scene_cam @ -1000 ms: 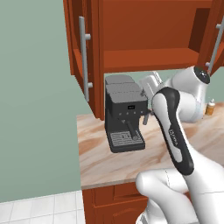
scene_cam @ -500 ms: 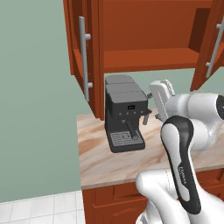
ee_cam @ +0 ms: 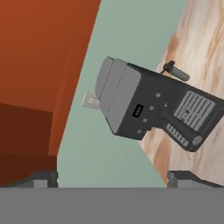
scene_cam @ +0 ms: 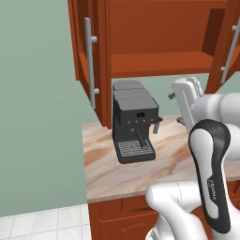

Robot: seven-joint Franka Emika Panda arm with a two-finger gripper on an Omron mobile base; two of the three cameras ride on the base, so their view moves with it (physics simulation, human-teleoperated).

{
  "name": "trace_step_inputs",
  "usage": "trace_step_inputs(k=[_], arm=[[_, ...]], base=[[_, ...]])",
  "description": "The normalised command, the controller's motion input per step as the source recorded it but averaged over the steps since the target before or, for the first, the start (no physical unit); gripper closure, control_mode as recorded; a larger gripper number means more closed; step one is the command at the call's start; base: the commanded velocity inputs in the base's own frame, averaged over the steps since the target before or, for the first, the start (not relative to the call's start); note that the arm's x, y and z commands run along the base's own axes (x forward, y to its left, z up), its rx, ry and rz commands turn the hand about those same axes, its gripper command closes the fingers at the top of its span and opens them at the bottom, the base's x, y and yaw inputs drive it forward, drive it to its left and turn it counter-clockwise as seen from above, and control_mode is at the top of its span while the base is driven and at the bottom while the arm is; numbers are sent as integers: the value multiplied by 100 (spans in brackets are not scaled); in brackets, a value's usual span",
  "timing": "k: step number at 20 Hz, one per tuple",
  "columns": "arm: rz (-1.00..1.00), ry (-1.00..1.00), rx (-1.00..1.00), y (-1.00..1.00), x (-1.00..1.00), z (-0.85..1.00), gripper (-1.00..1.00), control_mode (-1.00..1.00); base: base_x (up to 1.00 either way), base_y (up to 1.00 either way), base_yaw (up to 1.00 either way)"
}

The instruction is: Close all open cabinet doors.

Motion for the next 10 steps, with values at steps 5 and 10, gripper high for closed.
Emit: trace_step_inputs(k=[5,10], arm=[[5,20,0,-22,-49,45,-100,-100],[4,3,0,-15,-55,18,-100,-100]], base=[[0,0,0],[0,0,0]])
